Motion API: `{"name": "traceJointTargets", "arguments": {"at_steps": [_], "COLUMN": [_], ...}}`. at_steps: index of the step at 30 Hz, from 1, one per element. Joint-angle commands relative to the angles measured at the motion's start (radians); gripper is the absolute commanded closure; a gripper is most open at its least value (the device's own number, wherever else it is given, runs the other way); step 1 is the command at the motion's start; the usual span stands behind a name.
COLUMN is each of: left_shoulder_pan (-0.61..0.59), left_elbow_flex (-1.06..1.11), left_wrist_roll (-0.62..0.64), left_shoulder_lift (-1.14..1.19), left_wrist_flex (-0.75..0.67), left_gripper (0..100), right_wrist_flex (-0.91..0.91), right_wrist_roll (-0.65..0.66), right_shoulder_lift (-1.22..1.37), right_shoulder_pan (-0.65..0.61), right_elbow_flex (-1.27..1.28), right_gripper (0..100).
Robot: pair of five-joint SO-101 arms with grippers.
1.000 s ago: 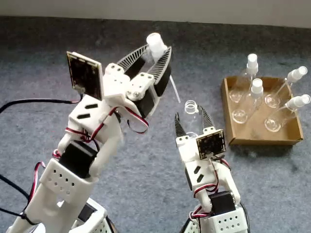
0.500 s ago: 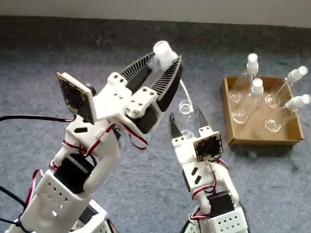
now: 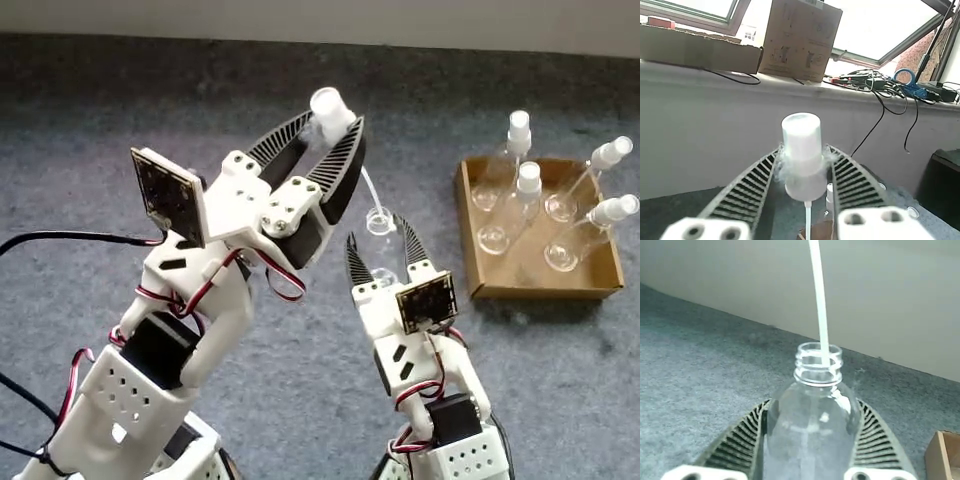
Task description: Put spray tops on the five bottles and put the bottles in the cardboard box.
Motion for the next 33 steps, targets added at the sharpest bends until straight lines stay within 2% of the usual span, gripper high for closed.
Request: {"name": "traceJointTargets", "arguments": {"at_steps": [1,7,16,18,25,33], "left_shoulder_pan": [-0.01,-0.007,0.108,0.116,0.116,0.117], "left_elbow_flex": [0.007,0.019,0.28,0.325,0.487,0.496], "left_wrist_roll": [-0.009,-0.008,-0.009,-0.009,-0.009,-0.008], "left_shoulder_lift": [-0.015,-0.013,-0.022,-0.022,-0.015,-0.015], "left_wrist_flex": [-0.021,-0.015,-0.023,-0.064,-0.345,-0.35], "left_gripper": [99,99,99,99,99,99], "right_wrist_flex": [-0.027,-0.027,-0.025,-0.024,-0.022,-0.022], "right_wrist_roll": [0.003,0.003,0.003,0.003,0.003,0.006], "right_shoulder_lift": [-0.001,-0.001,-0.001,-0.001,-0.001,-0.001], "right_shoulder_pan": [-0.004,-0.004,-0.004,-0.004,-0.004,-0.004], "right_elbow_flex": [0.156,0.156,0.156,0.156,0.156,0.156], "right_gripper": [87.8,87.8,87.8,87.8,87.8,87.8]}}
